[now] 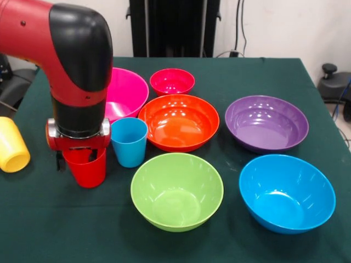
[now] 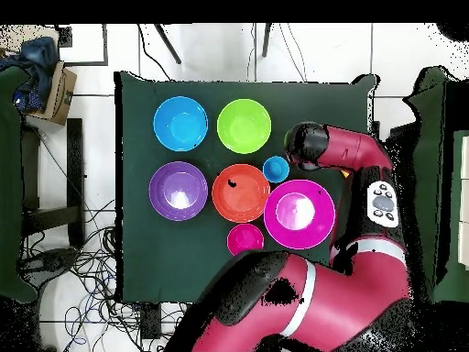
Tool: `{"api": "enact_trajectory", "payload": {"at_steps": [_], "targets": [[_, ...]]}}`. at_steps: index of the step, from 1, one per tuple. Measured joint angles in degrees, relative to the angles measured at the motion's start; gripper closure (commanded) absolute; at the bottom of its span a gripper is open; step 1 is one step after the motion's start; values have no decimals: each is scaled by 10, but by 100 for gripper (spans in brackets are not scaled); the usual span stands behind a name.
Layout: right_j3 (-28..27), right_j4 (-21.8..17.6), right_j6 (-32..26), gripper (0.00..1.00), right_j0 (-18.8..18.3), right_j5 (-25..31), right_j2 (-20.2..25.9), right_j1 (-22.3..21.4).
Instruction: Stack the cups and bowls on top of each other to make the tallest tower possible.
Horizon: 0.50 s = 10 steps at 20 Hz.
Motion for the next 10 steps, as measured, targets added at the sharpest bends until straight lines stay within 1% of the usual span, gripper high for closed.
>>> {"api": "enact_trajectory", "payload": {"at_steps": [4,9,10], "targets": [[-1,0,0,0,0,-6,-1,9],[0,0,0,0,0,-6,-3,3],[0,0,0,100,0,-6,-3,1]]}}
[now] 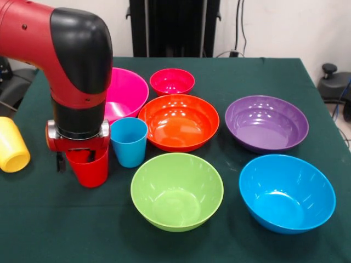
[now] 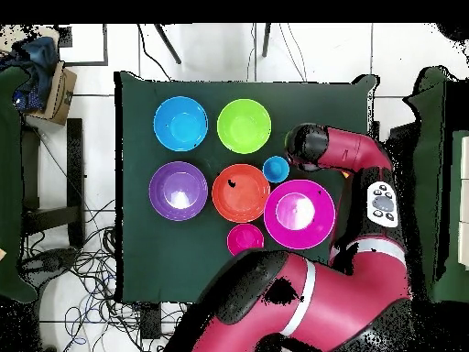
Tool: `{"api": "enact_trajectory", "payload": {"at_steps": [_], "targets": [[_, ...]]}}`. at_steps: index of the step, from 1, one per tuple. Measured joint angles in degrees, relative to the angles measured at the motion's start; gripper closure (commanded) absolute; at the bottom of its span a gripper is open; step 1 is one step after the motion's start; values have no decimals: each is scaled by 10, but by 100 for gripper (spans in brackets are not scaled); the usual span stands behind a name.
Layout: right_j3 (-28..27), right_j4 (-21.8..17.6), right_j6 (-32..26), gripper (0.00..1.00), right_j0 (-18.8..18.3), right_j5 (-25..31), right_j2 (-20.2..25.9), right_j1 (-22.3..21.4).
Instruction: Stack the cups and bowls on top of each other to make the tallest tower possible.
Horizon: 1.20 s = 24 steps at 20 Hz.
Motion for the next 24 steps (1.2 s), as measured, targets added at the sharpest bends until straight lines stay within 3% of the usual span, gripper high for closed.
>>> {"api": "enact_trajectory", "payload": {"at_steps": [17,24], "targets": [[5,0,0,100,-4,1,5,-48],[16,9,0,100,-6,29,8,-80]]}}
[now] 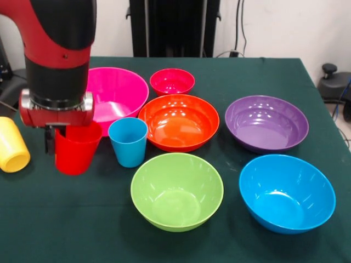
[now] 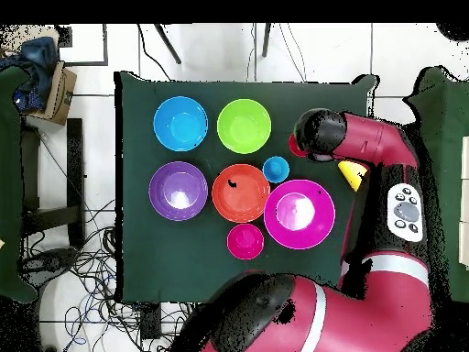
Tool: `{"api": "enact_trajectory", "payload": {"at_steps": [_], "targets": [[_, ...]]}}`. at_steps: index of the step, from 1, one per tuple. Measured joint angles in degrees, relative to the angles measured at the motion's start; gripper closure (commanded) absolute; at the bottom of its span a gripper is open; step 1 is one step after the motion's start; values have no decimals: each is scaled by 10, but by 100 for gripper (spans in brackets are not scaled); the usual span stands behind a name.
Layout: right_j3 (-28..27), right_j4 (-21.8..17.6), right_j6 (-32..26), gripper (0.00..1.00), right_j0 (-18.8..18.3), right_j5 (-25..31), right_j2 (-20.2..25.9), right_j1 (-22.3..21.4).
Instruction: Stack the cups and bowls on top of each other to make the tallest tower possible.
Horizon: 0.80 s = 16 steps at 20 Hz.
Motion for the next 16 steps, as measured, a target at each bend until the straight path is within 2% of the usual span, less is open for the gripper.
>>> {"api": "enact_trajectory", "payload": {"at_steps": [10,16], "targets": [[13,35,0,100,-1,90,4,-62],[13,41,0,100,1,111,4,-86]]}}
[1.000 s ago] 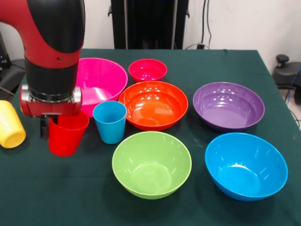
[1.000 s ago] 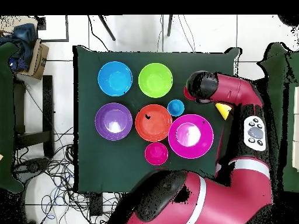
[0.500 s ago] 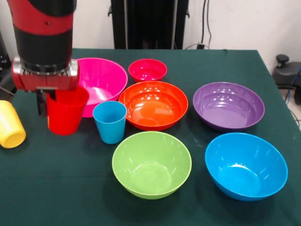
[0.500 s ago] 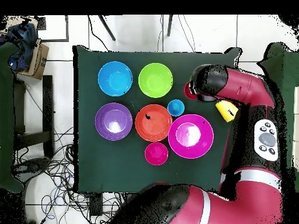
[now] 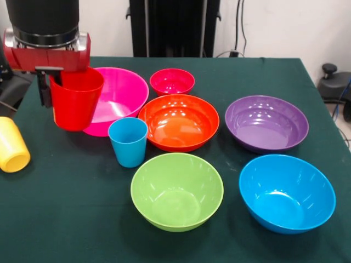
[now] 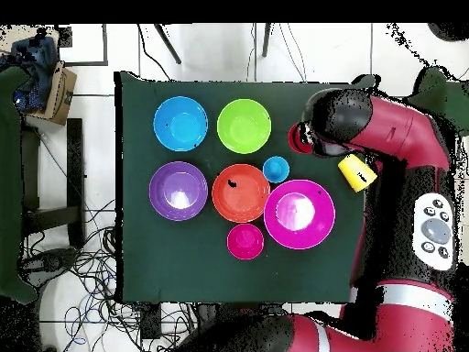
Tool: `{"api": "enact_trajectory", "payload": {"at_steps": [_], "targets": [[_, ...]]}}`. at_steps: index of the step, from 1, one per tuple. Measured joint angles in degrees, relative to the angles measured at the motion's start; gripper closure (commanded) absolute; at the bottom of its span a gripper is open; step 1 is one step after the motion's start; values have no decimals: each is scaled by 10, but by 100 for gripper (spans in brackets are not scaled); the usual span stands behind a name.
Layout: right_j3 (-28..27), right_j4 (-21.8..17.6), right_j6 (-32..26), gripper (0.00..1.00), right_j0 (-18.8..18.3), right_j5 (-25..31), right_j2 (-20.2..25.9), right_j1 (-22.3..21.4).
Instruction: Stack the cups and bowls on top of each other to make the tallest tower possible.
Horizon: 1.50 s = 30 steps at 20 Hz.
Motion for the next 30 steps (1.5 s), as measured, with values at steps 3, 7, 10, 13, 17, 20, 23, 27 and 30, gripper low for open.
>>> {"api": "enact_trajectory", "payload": {"at_steps": [3,7,10,13,17,20,23,27,30], "targets": [[0,0,0,100,2,0,0,-5],[0,0,0,100,5,0,0,-5],[3,0,0,100,9,0,0,-4],[6,0,0,100,12,0,0,-4],[9,0,0,100,17,0,0,-4],[12,0,0,100,20,0,0,-3],[14,0,0,100,23,0,0,-2],[14,0,0,100,26,0,0,0],[14,0,0,100,28,0,0,2]]}}
